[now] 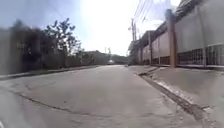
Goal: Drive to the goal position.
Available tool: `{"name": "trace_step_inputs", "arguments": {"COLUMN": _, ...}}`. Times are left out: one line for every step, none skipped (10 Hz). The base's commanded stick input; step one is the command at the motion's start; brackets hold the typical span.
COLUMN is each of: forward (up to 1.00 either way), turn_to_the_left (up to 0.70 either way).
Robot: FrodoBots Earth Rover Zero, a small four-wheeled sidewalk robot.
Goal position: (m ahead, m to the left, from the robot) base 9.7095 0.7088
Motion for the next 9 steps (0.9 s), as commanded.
{"name": "trace_step_inputs", "arguments": {"forward": 0.70, "turn_to_the_left": 0.00}}
{"name": "trace_step_inputs", "arguments": {"forward": 0.70, "turn_to_the_left": 0.00}}
{"name": "trace_step_inputs", "arguments": {"forward": 0.70, "turn_to_the_left": 0.00}}
{"name": "trace_step_inputs", "arguments": {"forward": 0.70, "turn_to_the_left": 0.00}}
{"name": "trace_step_inputs", "arguments": {"forward": 0.70, "turn_to_the_left": 0.00}}
{"name": "trace_step_inputs", "arguments": {"forward": 0.70, "turn_to_the_left": 0.00}}
{"name": "trace_step_inputs", "arguments": {"forward": 0.70, "turn_to_the_left": 0.00}}
{"name": "trace_step_inputs", "arguments": {"forward": 0.70, "turn_to_the_left": 0.00}}
{"name": "trace_step_inputs", "arguments": {"forward": 0.70, "turn_to_the_left": 0.00}}
